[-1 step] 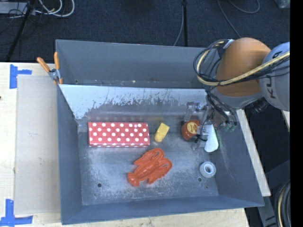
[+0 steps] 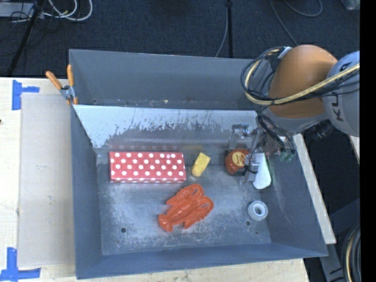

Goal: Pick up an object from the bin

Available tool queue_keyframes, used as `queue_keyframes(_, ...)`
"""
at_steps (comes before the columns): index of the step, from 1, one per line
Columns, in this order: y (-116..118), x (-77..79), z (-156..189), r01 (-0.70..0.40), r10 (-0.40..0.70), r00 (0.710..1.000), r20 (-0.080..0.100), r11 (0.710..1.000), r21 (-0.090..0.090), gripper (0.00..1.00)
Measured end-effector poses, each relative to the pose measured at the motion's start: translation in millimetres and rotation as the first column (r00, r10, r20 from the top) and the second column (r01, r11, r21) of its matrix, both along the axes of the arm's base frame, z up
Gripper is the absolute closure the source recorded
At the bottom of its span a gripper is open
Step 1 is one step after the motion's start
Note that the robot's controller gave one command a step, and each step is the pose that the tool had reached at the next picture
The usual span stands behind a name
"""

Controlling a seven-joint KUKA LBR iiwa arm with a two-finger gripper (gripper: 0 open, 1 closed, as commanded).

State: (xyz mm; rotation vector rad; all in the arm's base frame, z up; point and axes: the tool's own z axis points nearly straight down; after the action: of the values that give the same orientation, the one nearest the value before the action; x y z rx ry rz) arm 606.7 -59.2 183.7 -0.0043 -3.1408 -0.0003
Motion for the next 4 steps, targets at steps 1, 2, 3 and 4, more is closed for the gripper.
queue_keyframes(1,-3.0,2.9,52.6,0.02,-0.02,1.0,-0.009,1.0,0.001,0.0)
queue_keyframes(2,-5.3,6.2,107.8,0.044,-0.044,0.999,0.001,0.999,0.001,0.0)
queue_keyframes(3,30.4,5.3,59.5,0.003,-0.003,1.0,0.003,1.0,0.0,0.0)
queue_keyframes(4,25.0,-38.7,37.6,-0.16,0.16,0.987,-0.01,0.987,0.006,0.0)
